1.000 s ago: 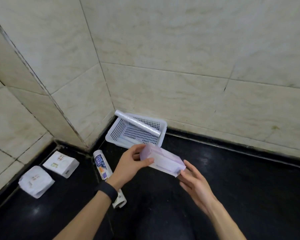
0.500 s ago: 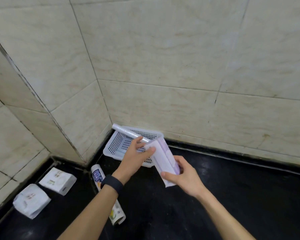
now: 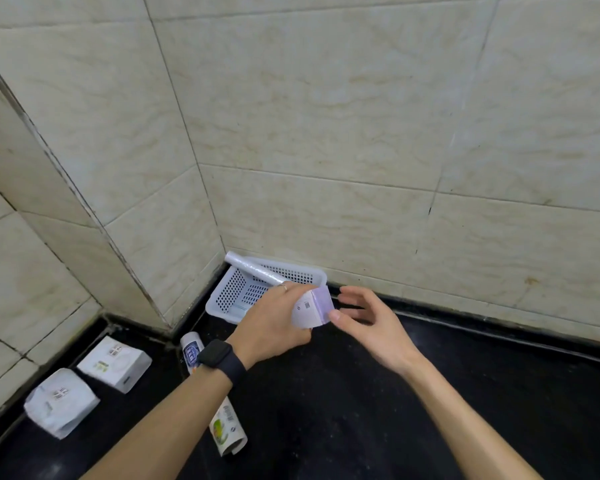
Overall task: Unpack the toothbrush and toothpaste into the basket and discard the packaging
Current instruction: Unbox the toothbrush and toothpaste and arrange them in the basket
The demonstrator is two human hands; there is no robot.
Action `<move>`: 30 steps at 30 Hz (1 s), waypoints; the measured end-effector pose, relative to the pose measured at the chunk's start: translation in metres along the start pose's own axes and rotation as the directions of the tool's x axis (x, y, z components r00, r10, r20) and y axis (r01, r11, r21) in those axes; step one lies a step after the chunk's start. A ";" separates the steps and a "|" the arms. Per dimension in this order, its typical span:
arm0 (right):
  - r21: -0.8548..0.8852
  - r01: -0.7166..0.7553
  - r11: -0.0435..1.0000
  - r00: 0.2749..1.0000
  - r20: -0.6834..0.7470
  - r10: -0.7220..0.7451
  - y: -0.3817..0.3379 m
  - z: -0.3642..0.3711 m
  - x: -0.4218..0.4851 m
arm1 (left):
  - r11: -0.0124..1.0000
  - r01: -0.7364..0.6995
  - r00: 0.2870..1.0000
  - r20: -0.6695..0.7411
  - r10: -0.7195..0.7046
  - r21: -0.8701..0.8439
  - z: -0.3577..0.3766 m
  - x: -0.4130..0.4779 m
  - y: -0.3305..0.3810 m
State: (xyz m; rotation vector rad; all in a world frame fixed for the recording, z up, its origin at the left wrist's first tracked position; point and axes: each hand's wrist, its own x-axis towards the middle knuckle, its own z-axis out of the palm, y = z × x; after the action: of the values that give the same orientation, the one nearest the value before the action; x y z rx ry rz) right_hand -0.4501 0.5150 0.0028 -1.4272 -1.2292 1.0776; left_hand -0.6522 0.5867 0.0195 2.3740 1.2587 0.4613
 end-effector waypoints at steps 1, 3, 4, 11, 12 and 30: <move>-0.008 0.001 1.000 1.000 0.020 -0.001 -0.004 0.000 -0.001 | 1.000 -0.013 1.000 0.000 0.013 0.020 -0.001 0.000 0.002; -0.032 0.004 0.999 1.000 0.023 -0.004 -0.006 0.002 -0.003 | 0.996 -0.057 0.998 0.001 0.057 0.072 -0.001 -0.001 0.005; -0.043 0.008 0.999 1.000 0.014 -0.008 -0.006 0.003 -0.004 | 0.991 -0.081 0.997 0.002 0.081 0.107 -0.001 -0.003 0.007; -0.150 0.057 0.987 0.998 -0.031 -0.062 -0.006 0.012 -0.008 | 0.956 -0.141 0.990 0.010 0.144 0.256 0.001 -0.006 0.014; -0.151 0.065 0.986 0.997 -0.034 -0.071 -0.008 0.013 -0.007 | 0.955 -0.140 0.990 0.003 0.144 0.261 -0.001 -0.005 0.015; -0.113 0.063 0.992 0.993 -0.095 -0.074 -0.026 0.009 0.009 | 0.996 -0.074 0.985 -0.162 0.065 -0.052 -0.016 -0.009 0.013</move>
State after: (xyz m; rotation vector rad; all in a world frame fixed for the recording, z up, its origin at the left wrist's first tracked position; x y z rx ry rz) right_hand -0.4629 0.5266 0.0268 -1.4918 -1.2728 0.8935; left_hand -0.6554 0.5754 0.0387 2.3773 1.2153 0.7134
